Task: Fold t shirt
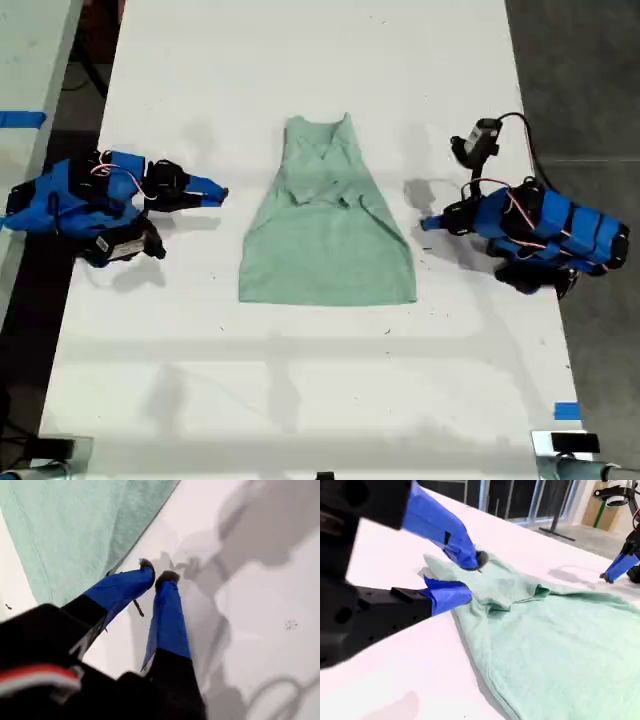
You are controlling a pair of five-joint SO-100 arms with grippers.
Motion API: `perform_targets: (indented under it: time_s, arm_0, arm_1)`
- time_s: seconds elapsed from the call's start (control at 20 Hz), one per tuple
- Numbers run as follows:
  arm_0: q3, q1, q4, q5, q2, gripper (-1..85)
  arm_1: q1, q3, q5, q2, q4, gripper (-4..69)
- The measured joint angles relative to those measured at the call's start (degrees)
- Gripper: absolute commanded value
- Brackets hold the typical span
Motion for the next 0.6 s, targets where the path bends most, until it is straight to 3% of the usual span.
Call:
perform_targets:
  time_s: [0.1, 0.2, 0.6]
  arm_0:
    - [3.43, -2.55, 2.81, 2.2, 0.53, -0.1]
    - [7.12, -10.37, 5.01, 6.33, 0.35, -0.1]
    - [8.26, -11.16, 5.36, 6.68, 0.62, -0.1]
  arm_1:
    - [0.0, 0.0, 0.0, 0.0, 0.0, 4.2]
    - [-0.09, 0.0, 0.0, 0.0, 0.0, 4.2]
    - [-0.09, 0.0, 0.0, 0.0, 0.0, 3.9]
